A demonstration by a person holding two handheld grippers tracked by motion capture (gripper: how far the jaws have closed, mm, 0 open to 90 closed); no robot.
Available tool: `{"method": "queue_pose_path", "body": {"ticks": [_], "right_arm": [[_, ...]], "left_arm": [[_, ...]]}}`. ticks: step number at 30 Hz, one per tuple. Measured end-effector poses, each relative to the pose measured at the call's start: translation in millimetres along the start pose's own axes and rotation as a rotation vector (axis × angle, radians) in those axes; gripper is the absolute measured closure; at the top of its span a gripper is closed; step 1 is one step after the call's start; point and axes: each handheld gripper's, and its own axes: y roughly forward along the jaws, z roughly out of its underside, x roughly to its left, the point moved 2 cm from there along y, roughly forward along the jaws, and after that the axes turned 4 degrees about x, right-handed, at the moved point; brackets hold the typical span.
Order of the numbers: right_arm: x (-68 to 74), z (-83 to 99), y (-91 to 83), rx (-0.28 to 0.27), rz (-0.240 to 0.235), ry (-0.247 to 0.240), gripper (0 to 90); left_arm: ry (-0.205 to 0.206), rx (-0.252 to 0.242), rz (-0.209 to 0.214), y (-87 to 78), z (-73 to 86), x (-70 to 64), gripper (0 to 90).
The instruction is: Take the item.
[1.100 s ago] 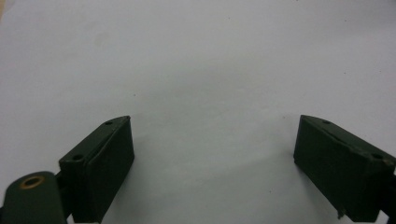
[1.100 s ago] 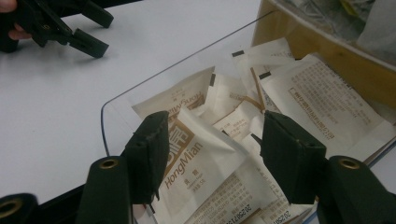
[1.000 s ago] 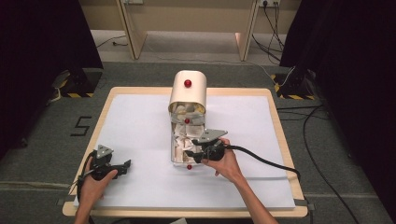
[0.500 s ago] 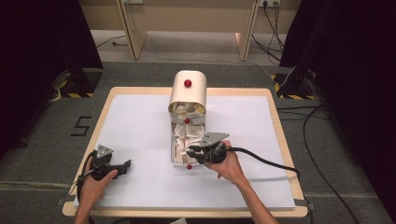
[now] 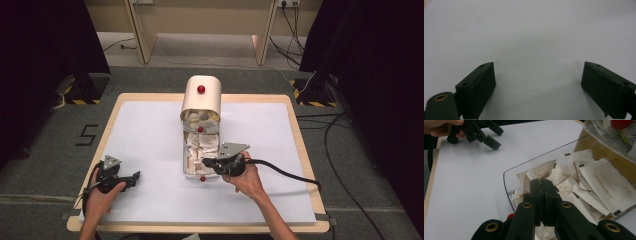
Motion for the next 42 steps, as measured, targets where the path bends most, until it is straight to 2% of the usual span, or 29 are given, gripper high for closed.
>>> {"method": "queue_pose_path", "body": {"ticks": [9, 20, 26, 34, 42], "right_arm": [[-3.6, -6.0, -11.3, -0.038, 0.019, 0.020, 89.2], [-11.7, -14.5, -36.2, -0.105, 0.058, 0.047, 89.3], [-19.6, -17.9, -58.6, -0.157, 0.097, 0.069, 89.5], [-28.2, -19.7, -81.1, -0.183, 0.152, 0.075, 89.5], [-44.8, -8.6, -98.7, -0.212, 0.208, 0.134, 89.6]], "left_arm": [[0.000, 0.000, 0.000, 0.0, 0.0, 0.0, 11.3], [0.001, 0.001, 0.001, -0.1, 0.0, 0.1, 11.3], [0.000, 0.000, 0.000, 0.0, 0.0, 0.0, 11.3], [0.000, 0.000, 0.000, 0.0, 0.0, 0.0, 11.3], [0.000, 0.001, 0.001, -0.1, 0.0, 0.1, 11.3]]}}
